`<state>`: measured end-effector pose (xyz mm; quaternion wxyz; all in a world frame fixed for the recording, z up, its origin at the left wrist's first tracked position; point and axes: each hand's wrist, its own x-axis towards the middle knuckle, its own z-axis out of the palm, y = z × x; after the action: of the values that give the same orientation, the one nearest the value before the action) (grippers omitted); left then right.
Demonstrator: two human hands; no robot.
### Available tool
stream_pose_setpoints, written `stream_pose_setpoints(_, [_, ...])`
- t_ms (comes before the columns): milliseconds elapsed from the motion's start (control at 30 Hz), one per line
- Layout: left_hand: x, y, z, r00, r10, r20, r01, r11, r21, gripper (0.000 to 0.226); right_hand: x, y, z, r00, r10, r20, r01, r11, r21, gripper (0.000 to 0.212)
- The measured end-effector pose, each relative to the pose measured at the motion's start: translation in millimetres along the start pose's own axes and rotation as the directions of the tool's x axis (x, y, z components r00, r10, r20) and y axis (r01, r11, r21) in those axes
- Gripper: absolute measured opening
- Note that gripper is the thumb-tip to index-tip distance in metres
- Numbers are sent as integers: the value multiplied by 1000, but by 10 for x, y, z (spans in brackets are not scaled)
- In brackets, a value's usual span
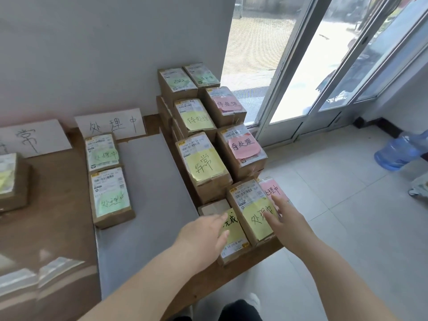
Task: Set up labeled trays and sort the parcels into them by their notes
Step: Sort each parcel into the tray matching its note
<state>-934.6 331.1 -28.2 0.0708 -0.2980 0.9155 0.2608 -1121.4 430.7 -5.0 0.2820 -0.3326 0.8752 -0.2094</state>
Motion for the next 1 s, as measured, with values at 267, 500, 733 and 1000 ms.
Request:
stream_pose_setpoints(267, [214,332,175,988,-126,84,132,989,-66,58,238,82,-87,991,-70,111,64,996,58,43])
stream_pose_setpoints(500, [234,711,297,946,-295,134,324,881,-344,57,324,237,-171,966,-157,207,127,980,151,44])
stream_pose_setpoints(733, [148,1020,336,921,-384,74,374,810,-451,57,380,428,-333,941,-244,236,167,939,302,37])
stream_pose_setpoints(1000, [61,1433,249,887,-448,-117,351,815,-461,45,289,609,-537,933,-315,173,233,896,377,33])
